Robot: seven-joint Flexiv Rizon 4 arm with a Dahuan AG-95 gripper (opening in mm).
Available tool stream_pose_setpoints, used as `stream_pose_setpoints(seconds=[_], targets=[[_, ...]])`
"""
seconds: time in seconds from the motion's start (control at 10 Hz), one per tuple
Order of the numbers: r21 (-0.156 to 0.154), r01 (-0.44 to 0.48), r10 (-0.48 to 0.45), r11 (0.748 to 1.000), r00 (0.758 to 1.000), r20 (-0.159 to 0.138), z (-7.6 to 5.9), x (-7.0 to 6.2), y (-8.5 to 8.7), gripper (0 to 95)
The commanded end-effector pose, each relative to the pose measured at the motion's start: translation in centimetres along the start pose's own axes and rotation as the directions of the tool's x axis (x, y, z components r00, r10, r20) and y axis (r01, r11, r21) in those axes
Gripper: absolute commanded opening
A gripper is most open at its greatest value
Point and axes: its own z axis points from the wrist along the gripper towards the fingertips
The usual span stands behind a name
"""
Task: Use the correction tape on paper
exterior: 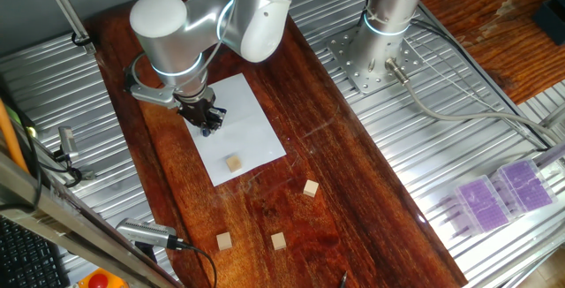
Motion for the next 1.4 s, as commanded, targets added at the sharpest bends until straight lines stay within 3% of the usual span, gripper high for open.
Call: stream_pose_setpoints(seconds=[0.1, 1.4], targets=[[0.001, -0.01, 0.01, 1.0, 1.0, 0.0, 0.03, -0.05, -0.04, 0.0], [0.003, -0.035, 0.035, 0.999, 0.999, 0.005, 0.9, 0.17, 0.29, 0.0]])
